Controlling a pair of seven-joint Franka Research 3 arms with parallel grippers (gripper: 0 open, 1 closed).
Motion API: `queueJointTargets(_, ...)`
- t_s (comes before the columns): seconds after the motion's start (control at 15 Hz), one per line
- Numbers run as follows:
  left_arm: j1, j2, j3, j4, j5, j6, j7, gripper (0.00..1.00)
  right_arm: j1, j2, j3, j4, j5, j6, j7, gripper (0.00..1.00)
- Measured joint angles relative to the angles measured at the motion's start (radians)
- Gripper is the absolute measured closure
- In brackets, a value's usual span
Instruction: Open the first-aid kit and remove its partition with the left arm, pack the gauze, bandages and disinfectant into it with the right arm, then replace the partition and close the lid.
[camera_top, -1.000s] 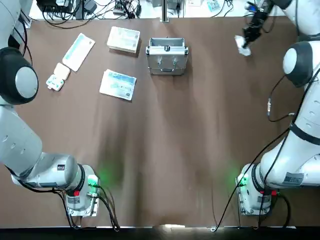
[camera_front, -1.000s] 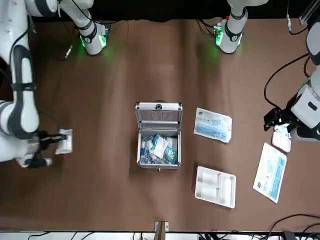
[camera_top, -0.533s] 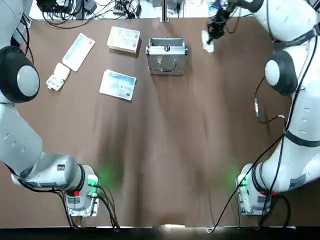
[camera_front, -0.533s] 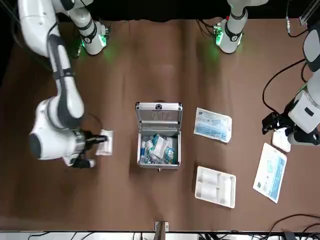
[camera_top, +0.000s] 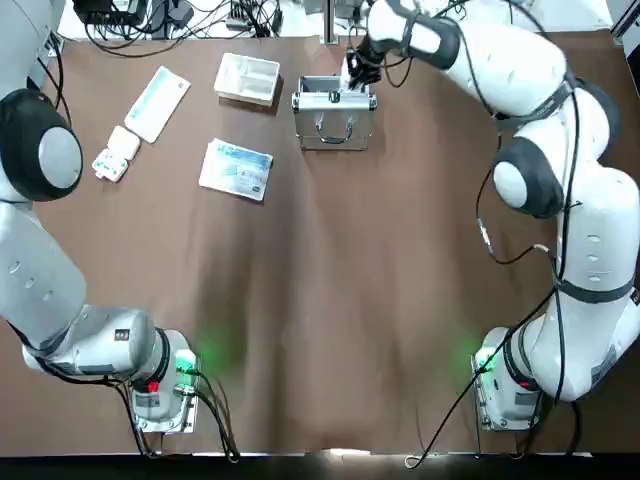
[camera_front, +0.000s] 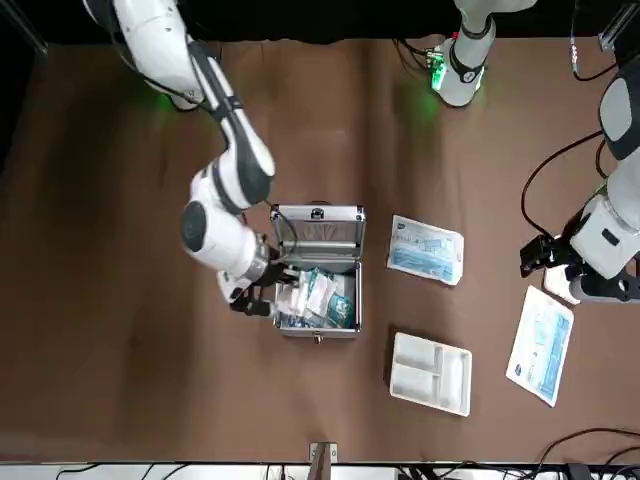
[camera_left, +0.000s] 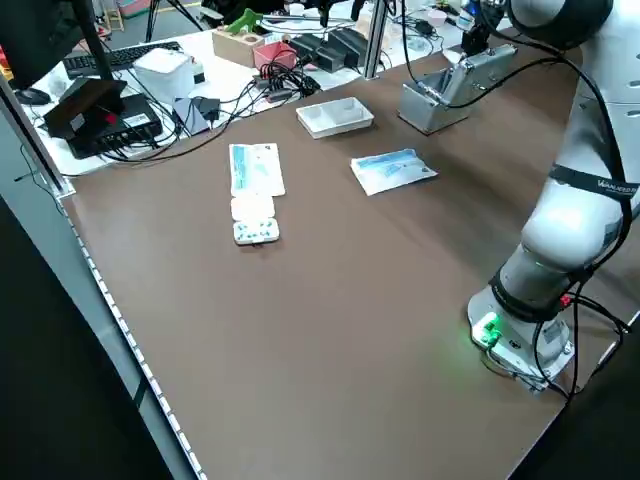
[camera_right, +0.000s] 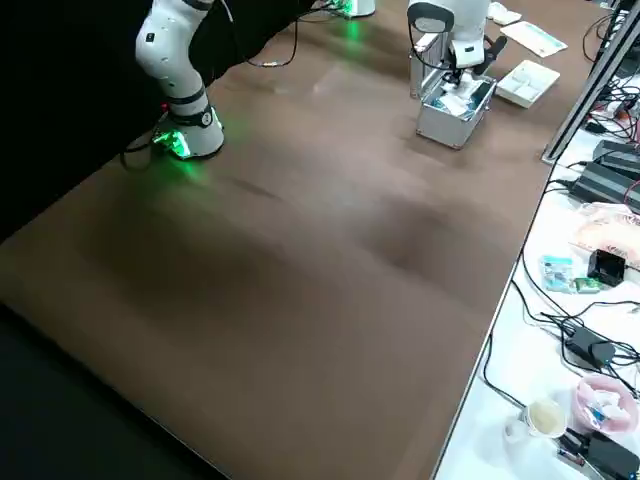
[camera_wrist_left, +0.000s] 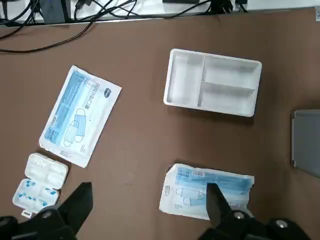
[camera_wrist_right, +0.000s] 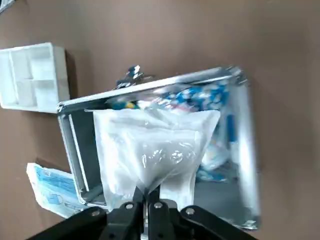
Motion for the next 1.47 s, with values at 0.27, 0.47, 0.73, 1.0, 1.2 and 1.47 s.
queueJointTargets(0.27,0.0,0.027,0.0,0.0,0.0,0.024,0.0,0.0,0.076,0.028,0.0,-0.002,0.036,0.109,0.024,0.95)
queueJointTargets(0.47,0.001,0.041,0.001,0.0,0.0,0.047,0.0,0.0,0.104,0.059,-0.001,-0.002,0.04,0.206,0.049,0.95)
queueJointTargets(0.73,-0.002,0.052,0.001,0.0,0.0,0.064,0.0,0.0,0.105,0.091,-0.007,0.024,0.042,0.22,0.052,0.95)
queueJointTargets(1.0,-0.014,0.081,-0.001,0.0,0.0,0.103,-0.006,0.0,0.104,0.127,-0.01,0.05,0.043,0.22,0.052,0.96)
queueJointTargets(1.2,-0.016,0.103,-0.001,-0.001,0.0,0.129,-0.006,0.0,0.105,0.144,-0.011,0.059,0.043,0.22,0.052,0.94)
queueJointTargets(1.47,-0.042,0.156,-0.002,-0.002,0.0,0.212,-0.035,0.0,0.104,0.144,-0.014,0.063,0.042,0.219,0.052,0.63)
